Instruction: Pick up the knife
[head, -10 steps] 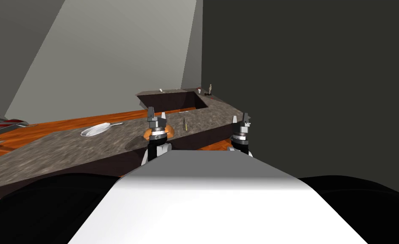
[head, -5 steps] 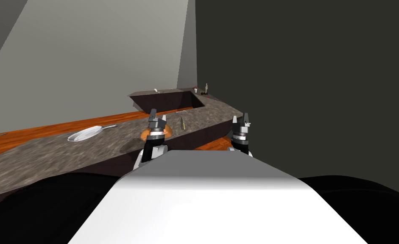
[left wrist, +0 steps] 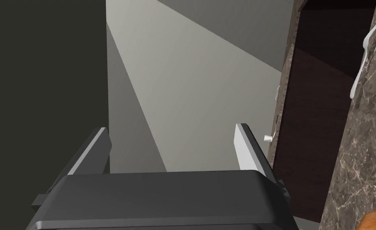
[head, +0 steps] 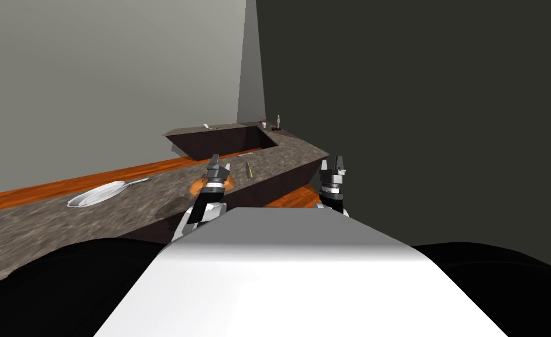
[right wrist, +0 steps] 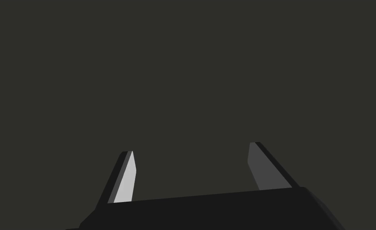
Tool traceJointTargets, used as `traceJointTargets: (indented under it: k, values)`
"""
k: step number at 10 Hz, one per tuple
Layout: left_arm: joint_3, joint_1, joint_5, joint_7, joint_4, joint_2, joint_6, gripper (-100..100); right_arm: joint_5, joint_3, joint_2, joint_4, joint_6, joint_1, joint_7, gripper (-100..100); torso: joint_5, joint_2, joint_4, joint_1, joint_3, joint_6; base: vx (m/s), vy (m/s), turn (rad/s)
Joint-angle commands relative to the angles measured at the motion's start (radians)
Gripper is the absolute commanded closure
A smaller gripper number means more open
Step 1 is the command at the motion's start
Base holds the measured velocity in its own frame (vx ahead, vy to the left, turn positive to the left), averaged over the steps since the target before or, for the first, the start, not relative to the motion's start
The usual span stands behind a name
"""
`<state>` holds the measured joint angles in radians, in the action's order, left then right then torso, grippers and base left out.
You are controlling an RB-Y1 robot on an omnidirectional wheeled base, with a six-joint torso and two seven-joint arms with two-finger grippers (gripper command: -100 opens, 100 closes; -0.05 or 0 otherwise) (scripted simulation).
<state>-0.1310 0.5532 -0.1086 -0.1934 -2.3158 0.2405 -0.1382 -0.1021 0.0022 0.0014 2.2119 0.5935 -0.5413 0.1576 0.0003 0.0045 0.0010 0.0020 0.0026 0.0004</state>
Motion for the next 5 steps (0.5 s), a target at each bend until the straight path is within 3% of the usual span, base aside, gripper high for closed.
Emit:
traceJointTargets:
  k: [1,4,5]
  values:
    - [-0.001,0.005,-0.005,-0.012,0.002,0.013,0.040,-100,0.000,0.000,0.000,0.000,0.000,0.000,0.000,0,0.000,0.000,0.000,0.000,0.000,0.000,-0.053,0.017,-0.084]
    - [-0.013,0.019,-0.031,-0.049,0.003,0.071,0.124,-100,0.000,0.000,0.000,0.000,0.000,0.000,0.000,0,0.000,-0.002,0.000,0.000,-0.001,-0.001,-0.038,0.009,-0.137]
    - [-0.013,0.019,-0.031,-0.049,0.003,0.071,0.133,-100,0.000,0.000,0.000,0.000,0.000,0.000,0.000,0,0.000,-0.002,0.000,0.000,-0.001,0.000,-0.032,0.016,-0.111]
